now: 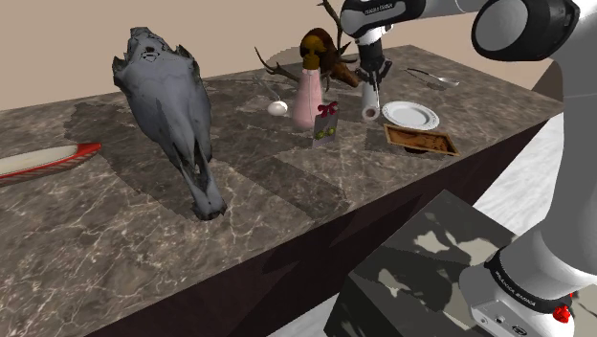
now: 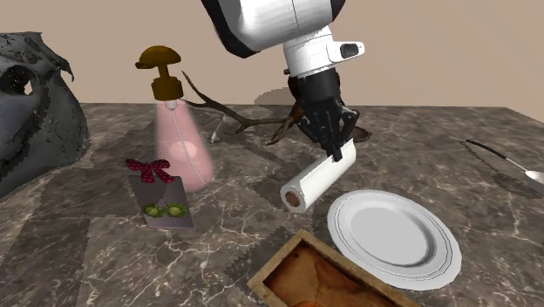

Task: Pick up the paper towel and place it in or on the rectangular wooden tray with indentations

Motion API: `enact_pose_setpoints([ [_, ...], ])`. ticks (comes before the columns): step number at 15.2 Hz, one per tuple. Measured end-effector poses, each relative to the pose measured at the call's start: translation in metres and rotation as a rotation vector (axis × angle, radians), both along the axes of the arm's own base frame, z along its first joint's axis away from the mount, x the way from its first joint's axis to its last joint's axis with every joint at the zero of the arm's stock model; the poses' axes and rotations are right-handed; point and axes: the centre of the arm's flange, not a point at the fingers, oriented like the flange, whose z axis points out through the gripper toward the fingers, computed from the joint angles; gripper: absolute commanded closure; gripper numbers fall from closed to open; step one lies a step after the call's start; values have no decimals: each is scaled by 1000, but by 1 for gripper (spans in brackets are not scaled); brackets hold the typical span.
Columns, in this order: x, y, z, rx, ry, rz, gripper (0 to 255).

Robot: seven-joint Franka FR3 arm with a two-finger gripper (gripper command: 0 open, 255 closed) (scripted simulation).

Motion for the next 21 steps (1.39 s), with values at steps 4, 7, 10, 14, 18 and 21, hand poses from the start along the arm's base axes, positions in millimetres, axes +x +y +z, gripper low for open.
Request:
enact_pose_setpoints([
  [4,2,0,21,0,0,0,255],
  [7,1,0,36,0,0,0,255],
  [10,1,0,53,0,0,0,255],
  [14,0,1,73,0,0,0,255],
  [18,-25,4,88,0,0,0,255],
  [21,-61,15,94,0,1,0,255],
])
